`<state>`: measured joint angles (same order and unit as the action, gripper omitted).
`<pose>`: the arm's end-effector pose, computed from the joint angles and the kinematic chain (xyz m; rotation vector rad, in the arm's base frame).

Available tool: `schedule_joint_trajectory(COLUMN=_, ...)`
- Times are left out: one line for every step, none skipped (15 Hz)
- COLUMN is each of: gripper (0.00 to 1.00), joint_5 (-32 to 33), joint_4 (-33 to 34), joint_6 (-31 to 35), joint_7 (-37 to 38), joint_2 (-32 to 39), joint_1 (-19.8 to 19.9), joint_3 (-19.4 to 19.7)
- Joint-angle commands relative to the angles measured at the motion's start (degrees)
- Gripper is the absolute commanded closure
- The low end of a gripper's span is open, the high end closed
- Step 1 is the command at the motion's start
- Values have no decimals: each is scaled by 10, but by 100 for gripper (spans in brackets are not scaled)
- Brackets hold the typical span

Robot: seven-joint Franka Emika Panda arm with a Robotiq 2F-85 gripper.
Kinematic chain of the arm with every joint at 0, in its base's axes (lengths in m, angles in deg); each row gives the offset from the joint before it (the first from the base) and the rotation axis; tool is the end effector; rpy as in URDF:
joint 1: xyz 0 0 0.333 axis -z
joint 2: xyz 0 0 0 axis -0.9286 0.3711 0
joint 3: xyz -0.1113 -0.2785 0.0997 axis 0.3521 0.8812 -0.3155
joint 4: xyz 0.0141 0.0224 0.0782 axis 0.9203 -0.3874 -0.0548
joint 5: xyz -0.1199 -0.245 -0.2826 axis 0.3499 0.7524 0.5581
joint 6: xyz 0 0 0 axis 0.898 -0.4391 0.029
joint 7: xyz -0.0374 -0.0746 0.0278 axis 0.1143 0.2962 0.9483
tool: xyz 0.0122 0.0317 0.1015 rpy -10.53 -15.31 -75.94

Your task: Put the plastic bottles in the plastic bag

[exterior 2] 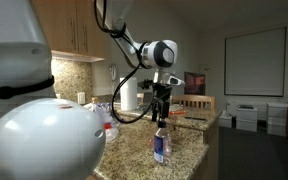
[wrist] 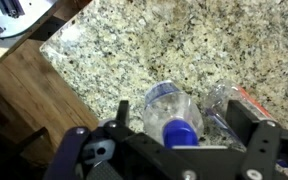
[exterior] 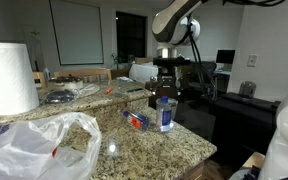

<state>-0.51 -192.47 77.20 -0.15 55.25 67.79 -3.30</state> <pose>0.4259 0.0097 0.3959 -2.8905 1.0949 0.2761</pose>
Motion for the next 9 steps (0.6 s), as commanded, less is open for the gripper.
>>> schedule_joint_trajectory(gripper=32, joint_5=11, joint_4=-53, joint_6=45, joint_7=56, joint_2=-53, joint_1=27, joint_3=-22)
schedule_joint_trajectory(gripper=40, joint_5=20, joint_4=-56, joint_6=55, joint_7=70, joint_2=-58, joint_1=33, joint_3=-27)
schedule_joint_trajectory(gripper=47, joint_5=32, joint_4=-57, joint_6=76, joint_7=84, joint_2=-59, joint_1=39, joint_3=-34)
schedule_joint_trajectory(gripper=53, joint_5=42, joint_4=-56, joint_6=86, joint_7=96, joint_2=-59, joint_1=43, joint_3=-39)
schedule_joint_trajectory(gripper=61, joint_5=60, joint_4=-48, joint_6=96, joint_7=108, joint_2=-50, joint_1=48, joint_3=-47)
schedule_joint_trajectory(gripper=66, joint_5=71, joint_4=-45, joint_6=101, joint_7=119, joint_2=-47, joint_1=50, joint_3=-51)
schedule_joint_trajectory(gripper=73, joint_5=74, joint_4=-41, joint_6=108, joint_7=116, joint_2=-40, joint_1=50, joint_3=-50)
schedule_joint_trajectory(gripper=80, joint_5=76, joint_4=-40, joint_6=113, joint_7=116, joint_2=-38, joint_1=49, joint_3=-51)
schedule_joint_trajectory(gripper=85, joint_5=70, joint_4=-41, joint_6=123, joint_7=108, joint_2=-34, joint_1=46, joint_3=-48)
